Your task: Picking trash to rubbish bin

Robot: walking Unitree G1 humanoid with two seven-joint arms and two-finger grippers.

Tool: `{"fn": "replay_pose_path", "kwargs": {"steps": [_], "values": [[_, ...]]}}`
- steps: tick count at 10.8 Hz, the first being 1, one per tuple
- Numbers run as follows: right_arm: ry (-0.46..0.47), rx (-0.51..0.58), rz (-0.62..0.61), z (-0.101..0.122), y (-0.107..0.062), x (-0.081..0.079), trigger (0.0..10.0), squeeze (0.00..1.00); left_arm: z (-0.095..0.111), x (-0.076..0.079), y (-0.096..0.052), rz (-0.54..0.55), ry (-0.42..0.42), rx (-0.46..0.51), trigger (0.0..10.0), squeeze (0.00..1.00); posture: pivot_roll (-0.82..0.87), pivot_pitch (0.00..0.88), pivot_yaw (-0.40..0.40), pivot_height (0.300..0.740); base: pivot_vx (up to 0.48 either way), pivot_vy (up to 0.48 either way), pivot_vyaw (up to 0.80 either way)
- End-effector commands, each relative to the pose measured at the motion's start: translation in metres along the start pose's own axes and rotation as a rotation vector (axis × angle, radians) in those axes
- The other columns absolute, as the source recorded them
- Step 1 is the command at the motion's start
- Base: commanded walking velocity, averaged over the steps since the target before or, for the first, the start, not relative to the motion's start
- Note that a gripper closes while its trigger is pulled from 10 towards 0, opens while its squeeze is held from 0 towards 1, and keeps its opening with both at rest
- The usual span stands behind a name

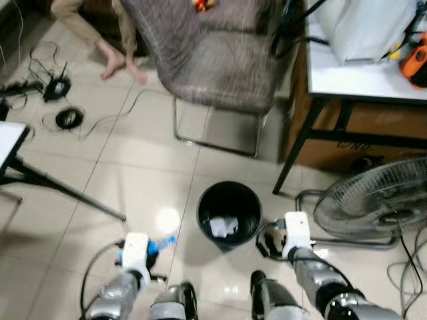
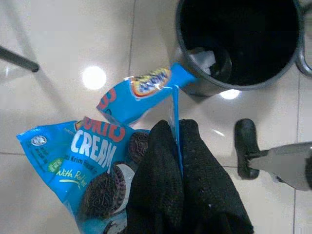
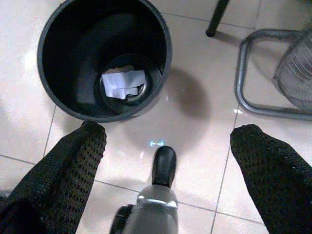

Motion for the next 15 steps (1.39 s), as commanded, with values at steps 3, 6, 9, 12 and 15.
{"fn": "replay_pose_path", "kwargs": {"steps": [3, 6, 9, 12, 15], "values": [[-0.011, -0.052, -0.017, -0.021, -0.005, 0.012, 10.0, 0.0, -0.004, 0.013, 0.005, -0.019, 0.027, -0.039, 10.0, 0.0, -0.1, 0.205, 0.073, 0.74, 0.0, 0.0, -0.78], [-0.014, -0.05, -0.031, -0.02, -0.006, 0.018, 10.0, 0.0, -0.006, 0.016, 0.006, -0.023, 0.03, -0.045, 10.0, 0.0, -0.11, 0.213, 0.072, 0.74, 0.0, 0.0, -0.78], [-0.012, -0.049, -0.026, -0.019, -0.005, 0.016, 10.0, 0.0, -0.007, 0.013, 0.005, -0.008, 0.035, -0.05, 10.0, 0.0, -0.1, 0.213, 0.077, 0.74, 0.0, 0.0, -0.76], [-0.009, -0.049, -0.027, -0.019, -0.005, 0.014, 10.0, 0.0, -0.007, 0.011, 0.005, -0.003, 0.047, -0.053, 10.0, 0.0, -0.1, 0.211, 0.081, 0.74, 0.0, 0.0, -0.49], [-0.012, -0.039, -0.029, -0.016, -0.004, 0.014, 10.0, 0.0, -0.01, 0.013, 0.005, -0.007, 0.062, -0.07, 10.0, 0.0, -0.1, 0.215, 0.088, 0.74, 0.0, 0.0, 0.0]]}}
Point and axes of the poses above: a point about 5 cm out from each wrist's last joint towards the gripper, its own y axis pointing out of the wrist towards the gripper, its own z axis along the axis of the wrist's last joint, x = y × z, the point moved 2 cm from there along y, pointing out of the wrist towards the gripper, and after that the axes turned 3 degrees about -y, right-handed, at the moved point
